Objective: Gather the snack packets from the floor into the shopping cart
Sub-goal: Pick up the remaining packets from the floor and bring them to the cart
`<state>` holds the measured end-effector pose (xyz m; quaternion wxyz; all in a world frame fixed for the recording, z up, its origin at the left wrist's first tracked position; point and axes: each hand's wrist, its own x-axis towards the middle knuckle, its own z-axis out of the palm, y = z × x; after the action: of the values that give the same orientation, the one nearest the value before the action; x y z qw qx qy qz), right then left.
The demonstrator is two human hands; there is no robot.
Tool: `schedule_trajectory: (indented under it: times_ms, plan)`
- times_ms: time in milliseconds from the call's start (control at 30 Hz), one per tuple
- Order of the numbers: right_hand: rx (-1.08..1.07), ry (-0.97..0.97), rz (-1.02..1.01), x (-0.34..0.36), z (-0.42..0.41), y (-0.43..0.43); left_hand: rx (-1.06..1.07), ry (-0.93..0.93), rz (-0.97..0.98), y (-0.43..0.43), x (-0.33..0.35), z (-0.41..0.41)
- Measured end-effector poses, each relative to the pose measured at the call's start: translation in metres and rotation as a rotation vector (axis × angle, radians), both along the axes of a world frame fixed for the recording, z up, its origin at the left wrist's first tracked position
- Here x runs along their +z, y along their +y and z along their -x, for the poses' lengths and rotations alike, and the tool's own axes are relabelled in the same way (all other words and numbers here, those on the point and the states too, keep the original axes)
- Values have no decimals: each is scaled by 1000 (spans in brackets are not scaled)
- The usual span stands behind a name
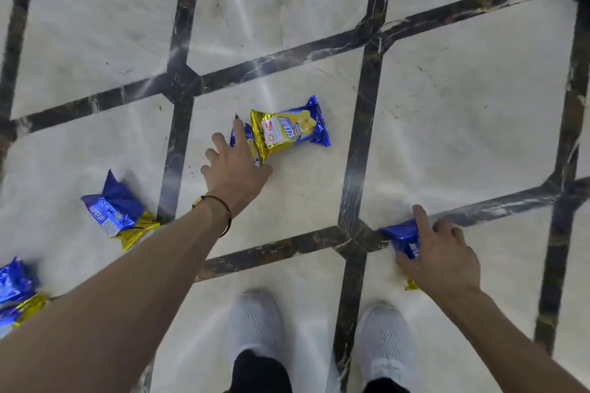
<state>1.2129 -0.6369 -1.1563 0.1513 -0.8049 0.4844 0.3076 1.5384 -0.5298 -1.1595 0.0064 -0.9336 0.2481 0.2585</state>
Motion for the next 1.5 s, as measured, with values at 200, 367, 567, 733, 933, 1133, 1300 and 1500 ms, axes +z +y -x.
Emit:
schedule_trajectory:
  times_ms: [200, 367, 567, 733, 933, 1133, 1300, 1500]
  plan:
    - [-39, 7, -42, -26, 12, 14, 22, 0, 128, 0, -27, 0]
    - [-60, 20, -18, 3, 1, 20, 61, -17, 101, 19, -3, 15]
    - [-57, -117, 32, 81, -28, 21, 80, 29, 64, 40, 67, 46]
    - [-101, -241, 93, 174, -51, 8, 162, 96, 143, 32, 156, 67]
    - [-134, -285, 150, 313, -63, -28, 29, 44, 124, -12, 298, 81]
    - [-214, -328, 214, 471, -56, -54, -128, 41, 119, -60, 449, 104]
    - [-364, -378, 234, 590, -44, -46, -205, 51, 217, -76, 577, 126]
    - [-428, -400, 395, 726, -18, -12, -359, 92, 388, -70, 728, 137]
